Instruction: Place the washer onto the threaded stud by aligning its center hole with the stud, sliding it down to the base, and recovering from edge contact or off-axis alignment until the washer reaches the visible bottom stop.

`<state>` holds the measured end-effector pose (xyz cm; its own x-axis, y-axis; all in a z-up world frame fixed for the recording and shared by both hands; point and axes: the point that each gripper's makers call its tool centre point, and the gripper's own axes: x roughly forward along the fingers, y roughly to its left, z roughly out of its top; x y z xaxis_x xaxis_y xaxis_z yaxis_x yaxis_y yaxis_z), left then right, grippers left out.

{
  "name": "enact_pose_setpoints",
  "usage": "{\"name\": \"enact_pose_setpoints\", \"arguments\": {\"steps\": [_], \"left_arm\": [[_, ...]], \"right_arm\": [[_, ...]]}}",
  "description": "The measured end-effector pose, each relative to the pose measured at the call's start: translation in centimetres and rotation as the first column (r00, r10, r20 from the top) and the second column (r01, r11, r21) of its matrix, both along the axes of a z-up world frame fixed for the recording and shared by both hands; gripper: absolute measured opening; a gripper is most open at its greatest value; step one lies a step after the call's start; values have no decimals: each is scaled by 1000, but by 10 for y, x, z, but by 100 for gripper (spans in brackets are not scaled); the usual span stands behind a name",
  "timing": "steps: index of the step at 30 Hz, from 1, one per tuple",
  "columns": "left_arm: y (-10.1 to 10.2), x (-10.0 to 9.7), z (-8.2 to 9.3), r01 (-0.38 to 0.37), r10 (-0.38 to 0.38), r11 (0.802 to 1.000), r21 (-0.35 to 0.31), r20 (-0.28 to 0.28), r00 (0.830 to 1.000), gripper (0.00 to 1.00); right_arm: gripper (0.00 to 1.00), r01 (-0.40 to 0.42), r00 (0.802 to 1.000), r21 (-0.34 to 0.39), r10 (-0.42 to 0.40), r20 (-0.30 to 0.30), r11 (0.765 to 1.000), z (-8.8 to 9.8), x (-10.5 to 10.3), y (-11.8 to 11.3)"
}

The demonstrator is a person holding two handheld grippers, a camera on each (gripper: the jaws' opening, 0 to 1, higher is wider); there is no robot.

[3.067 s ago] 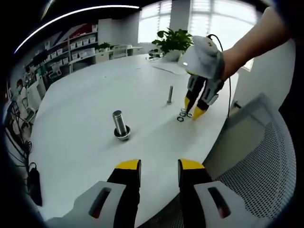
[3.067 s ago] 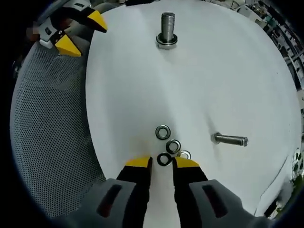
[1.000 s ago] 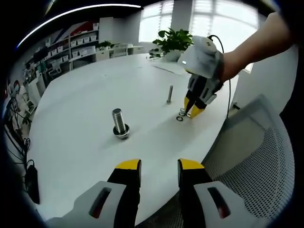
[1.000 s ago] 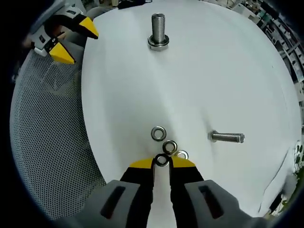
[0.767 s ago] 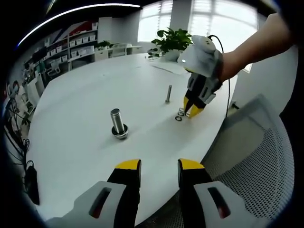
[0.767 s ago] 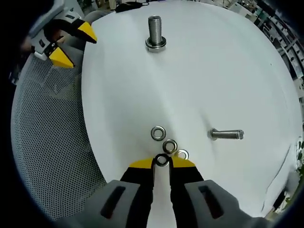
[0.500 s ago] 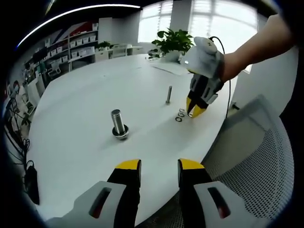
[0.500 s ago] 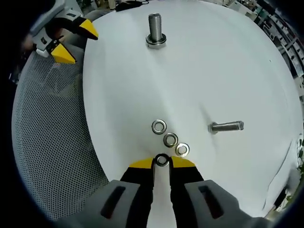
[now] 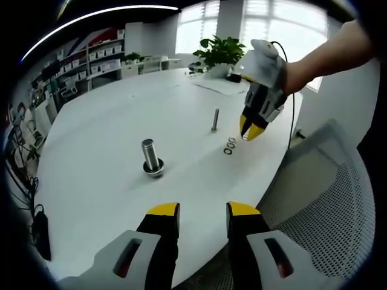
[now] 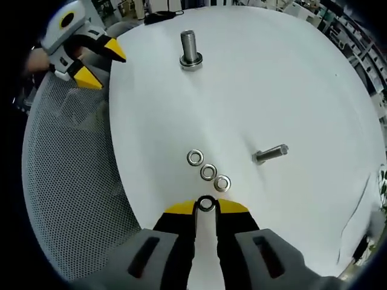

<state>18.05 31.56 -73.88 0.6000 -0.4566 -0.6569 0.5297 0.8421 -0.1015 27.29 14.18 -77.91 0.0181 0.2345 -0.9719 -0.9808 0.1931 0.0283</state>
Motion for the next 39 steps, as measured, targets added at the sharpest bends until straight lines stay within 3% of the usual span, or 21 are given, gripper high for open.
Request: {"name": "enact_pose_setpoints", "arguments": {"steps": [13,18,26,39], "left_arm": [[0,-1,-1,-1,1,1000,11,-4,1000,29],[-1,-3,-2,5,-4,1000,9,-14,1000,29],[0,0,0,-5,5,1000,2,-2,1000,29],[1,1,1,-12,12,1000,-1,2,1000,29]], "right_arm": [[13,2,1000,44,-4,27,999,23,24,6],[13,-33,998,15,32,51,999,26,37,0],[13,0,999,58,-3,54,998,39,54,8],[13,-47,996,69,42,73,997,48,62,24]]}}
